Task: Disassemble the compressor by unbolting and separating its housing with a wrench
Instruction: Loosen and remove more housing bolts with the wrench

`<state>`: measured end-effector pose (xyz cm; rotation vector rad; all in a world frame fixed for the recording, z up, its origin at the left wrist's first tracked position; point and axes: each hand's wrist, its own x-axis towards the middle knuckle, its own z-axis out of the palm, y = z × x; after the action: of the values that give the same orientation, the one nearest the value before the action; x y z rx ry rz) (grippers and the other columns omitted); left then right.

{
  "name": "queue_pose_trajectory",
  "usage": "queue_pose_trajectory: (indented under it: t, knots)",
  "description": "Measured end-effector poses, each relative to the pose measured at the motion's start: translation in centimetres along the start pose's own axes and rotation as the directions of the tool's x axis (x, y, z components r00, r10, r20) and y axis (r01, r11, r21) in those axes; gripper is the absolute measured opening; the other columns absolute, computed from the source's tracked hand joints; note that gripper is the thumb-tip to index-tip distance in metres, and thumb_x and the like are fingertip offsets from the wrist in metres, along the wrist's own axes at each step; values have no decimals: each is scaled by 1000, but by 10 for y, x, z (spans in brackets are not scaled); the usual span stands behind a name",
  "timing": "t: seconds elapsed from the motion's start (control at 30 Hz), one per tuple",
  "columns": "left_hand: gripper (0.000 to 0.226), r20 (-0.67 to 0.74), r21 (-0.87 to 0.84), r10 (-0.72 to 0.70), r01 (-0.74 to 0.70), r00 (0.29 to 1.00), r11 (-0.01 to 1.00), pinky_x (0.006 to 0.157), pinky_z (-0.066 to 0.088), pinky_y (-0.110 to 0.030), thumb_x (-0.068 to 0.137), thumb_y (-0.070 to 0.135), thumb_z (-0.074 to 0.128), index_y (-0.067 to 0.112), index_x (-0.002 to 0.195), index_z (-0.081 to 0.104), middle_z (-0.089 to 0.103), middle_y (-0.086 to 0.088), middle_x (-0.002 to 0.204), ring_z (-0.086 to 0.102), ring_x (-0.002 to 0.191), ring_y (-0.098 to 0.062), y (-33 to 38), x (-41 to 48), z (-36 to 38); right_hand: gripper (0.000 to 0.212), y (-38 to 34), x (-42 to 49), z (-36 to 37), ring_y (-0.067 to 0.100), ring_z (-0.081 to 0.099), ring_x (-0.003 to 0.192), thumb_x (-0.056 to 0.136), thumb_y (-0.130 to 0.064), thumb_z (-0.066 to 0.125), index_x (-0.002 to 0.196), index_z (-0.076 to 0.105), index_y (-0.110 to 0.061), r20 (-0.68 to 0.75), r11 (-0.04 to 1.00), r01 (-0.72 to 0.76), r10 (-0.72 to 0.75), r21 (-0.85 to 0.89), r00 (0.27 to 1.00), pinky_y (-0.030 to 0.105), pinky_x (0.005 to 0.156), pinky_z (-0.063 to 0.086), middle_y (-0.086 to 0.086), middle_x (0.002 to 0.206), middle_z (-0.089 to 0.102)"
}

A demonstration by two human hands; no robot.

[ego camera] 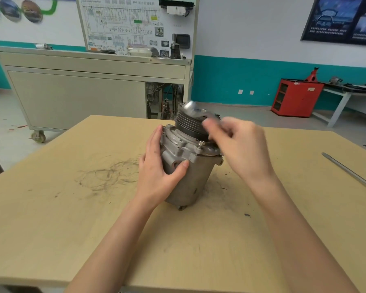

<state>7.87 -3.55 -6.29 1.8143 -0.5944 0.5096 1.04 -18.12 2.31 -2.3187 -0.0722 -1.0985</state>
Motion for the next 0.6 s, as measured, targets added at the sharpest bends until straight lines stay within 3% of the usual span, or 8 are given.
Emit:
queue_pose_trajectory:
  t: [0.07, 0.13, 0.23, 0.33, 0.47, 0.6]
  knots:
    - [91, 3, -3, -3, 3, 1000, 1000, 113, 27, -52, 71, 57, 55, 28, 150, 19, 30, 7, 153, 30, 140, -10, 1, 0, 0, 40, 0, -4, -8, 5, 45, 51, 97, -35, 46, 69, 63, -12, -259, 950, 62, 20, 306, 966, 25, 52, 35, -8, 53, 47]
    - [92, 6, -1, -5, 5, 1000, 1000, 113, 27, -52, 71, 58, 54, 28, 150, 19, 29, 7, 154, 30, 140, -9, 1, 0, 0, 41, 4, -5, -15, 1, 49, 61, 97, -35, 38, 77, 65, -12, -357, 932, 149, -23, 329, 934, 18, 60, 39, -7, 66, 54]
    - [92, 3, 8, -5, 5, 1000, 1000, 114, 26, -51, 71, 58, 54, 27, 151, 19, 29, 8, 154, 29, 140, -8, 0, 0, -1, 48, 8, -7, -20, 1, 57, 54, 96, -39, 38, 75, 69, -9, -298, 944, 186, -102, 271, 949, 9, 56, 41, -4, 66, 62]
    - [92, 3, 14, -5, 5, 1000, 1000, 114, 26, -51, 71, 58, 54, 29, 151, 18, 28, 9, 154, 28, 140, -6, 0, 0, -1, 39, 8, -11, -16, 8, 63, 47, 93, -38, 44, 77, 66, -10, -230, 894, 159, -65, 419, 971, 20, 44, 47, -2, 65, 65]
    - [93, 1, 19, -1, 1, 1000, 1000, 113, 27, -51, 71, 59, 53, 27, 151, 18, 29, 7, 154, 29, 140, -9, 1, 0, -1, 41, 11, -19, -12, 14, 70, 64, 94, -42, 48, 91, 67, -6, -164, 848, 227, -167, 479, 972, 35, 55, 57, 10, 77, 69]
    - [93, -1, 24, 6, -6, 1000, 1000, 113, 27, -52, 71, 58, 53, 26, 151, 19, 29, 6, 155, 29, 141, -10, 1, 0, -1, 49, 7, -36, -10, 17, 70, 78, 97, -40, 44, 94, 70, 2, -185, 865, 367, -321, 341, 929, 27, 68, 55, 9, 86, 71]
